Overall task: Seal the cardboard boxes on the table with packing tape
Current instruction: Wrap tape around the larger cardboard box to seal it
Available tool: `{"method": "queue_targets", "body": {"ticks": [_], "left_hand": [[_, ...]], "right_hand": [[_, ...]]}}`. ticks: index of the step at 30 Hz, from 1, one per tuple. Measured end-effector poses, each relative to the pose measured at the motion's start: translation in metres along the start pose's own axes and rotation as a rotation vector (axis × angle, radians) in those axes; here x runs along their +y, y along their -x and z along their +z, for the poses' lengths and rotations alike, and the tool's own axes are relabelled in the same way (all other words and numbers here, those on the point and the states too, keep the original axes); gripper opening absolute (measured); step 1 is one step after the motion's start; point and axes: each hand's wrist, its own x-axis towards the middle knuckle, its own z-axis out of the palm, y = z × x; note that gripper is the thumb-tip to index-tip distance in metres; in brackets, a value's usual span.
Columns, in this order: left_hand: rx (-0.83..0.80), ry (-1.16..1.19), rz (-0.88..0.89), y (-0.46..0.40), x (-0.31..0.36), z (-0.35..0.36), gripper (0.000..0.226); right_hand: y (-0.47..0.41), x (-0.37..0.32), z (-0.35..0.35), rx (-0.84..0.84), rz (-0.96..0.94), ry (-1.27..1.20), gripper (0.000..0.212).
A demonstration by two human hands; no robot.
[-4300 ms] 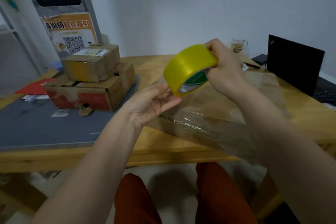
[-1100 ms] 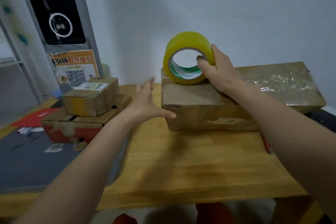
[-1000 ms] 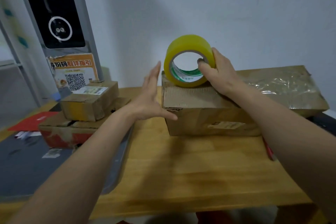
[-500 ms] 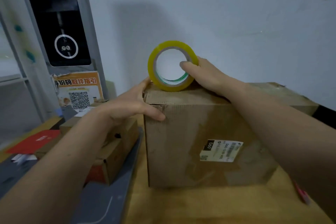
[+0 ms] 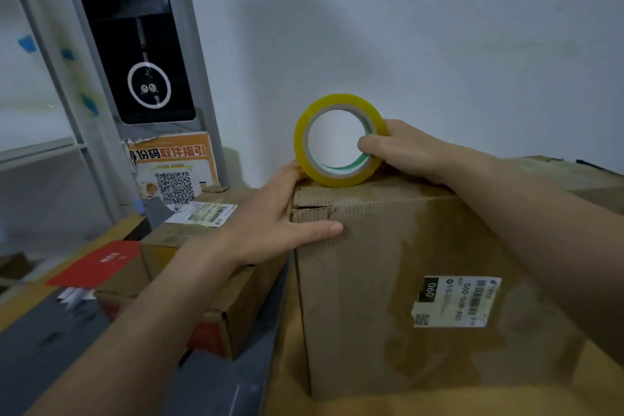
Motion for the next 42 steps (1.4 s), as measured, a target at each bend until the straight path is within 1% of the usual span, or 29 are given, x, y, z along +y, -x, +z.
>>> {"method": "queue_targets", "body": {"ticks": [2,3,5,6,11,13,15,18,19,22,26,28,30,32,33,34,37,38,39,41,42], "left_hand": [[0.066,-0.035,0.029,0.002,-0.007,0.005,0.061],[0.098,-0.04,0.057,0.003,-0.01,0.009,0.061],[0.15,-0.038,0.101,0.007,-0.014,0.016,0.064],[0.17,-0.03,0.112,0.008,-0.015,0.018,0.064],[0.212,-0.011,0.122,0.014,-0.013,0.023,0.05],[0.217,-0.014,0.112,0.016,-0.012,0.024,0.049],[0.211,-0.02,0.086,0.018,-0.014,0.026,0.054],[0.182,-0.055,-0.002,0.019,-0.016,0.027,0.079],[0.173,-0.065,-0.021,0.02,-0.016,0.026,0.082],[0.162,-0.059,-0.041,0.02,-0.015,0.025,0.083],[0.166,-0.061,-0.059,0.022,-0.016,0.026,0.086],[0.169,-0.008,-0.084,0.022,-0.015,0.029,0.09],[0.167,0.114,-0.125,0.022,-0.011,0.034,0.087],[0.186,0.271,-0.174,0.021,-0.006,0.039,0.081],[0.208,0.33,-0.204,0.022,-0.004,0.041,0.083],[0.233,0.375,-0.237,0.022,-0.001,0.044,0.088],[0.271,0.538,-0.367,0.022,0.005,0.048,0.118],[0.26,0.607,-0.4,0.02,0.006,0.048,0.12],[0.231,0.676,-0.422,0.018,0.007,0.046,0.112],[0.145,0.774,-0.464,0.013,0.007,0.039,0.084],[0.117,0.78,-0.508,0.011,0.007,0.036,0.08]], "right_hand": [[-0.001,-0.001,0.001,0.019,-0.005,0.008,0.01],[-0.001,-0.002,0.001,0.029,-0.026,0.006,0.012],[-0.002,-0.004,0.002,0.054,-0.046,-0.014,0.027],[-0.002,-0.004,0.003,0.065,-0.05,-0.022,0.031],[-0.007,-0.003,0.003,0.1,-0.087,-0.021,0.031],[-0.006,-0.005,0.001,0.099,-0.082,-0.006,0.03],[-0.003,-0.008,-0.002,0.091,-0.081,-0.002,0.029],[0.002,-0.011,-0.012,0.083,-0.093,0.034,0.029],[0.003,-0.011,-0.015,0.08,-0.088,0.043,0.03],[0.006,-0.013,-0.023,0.065,-0.088,0.093,0.031],[0.011,-0.009,-0.038,0.073,-0.09,0.122,0.029],[0.014,-0.004,-0.038,0.111,-0.103,0.104,0.026],[0.018,0.004,-0.032,0.166,-0.107,0.059,0.027],[0.019,0.013,-0.027,0.19,-0.069,-0.028,0.035],[0.018,0.017,-0.026,0.187,-0.039,-0.065,0.04],[0.017,0.019,-0.025,0.179,-0.016,-0.084,0.044],[0.016,0.021,-0.022,0.163,0.0,-0.114,0.042],[0.016,0.021,-0.023,0.165,0.0,-0.127,0.04],[0.016,0.022,-0.023,0.166,0.001,-0.133,0.04],[0.017,0.02,-0.024,0.164,0.001,-0.135,0.039],[0.018,0.019,-0.024,0.158,0.002,-0.141,0.039]]}}
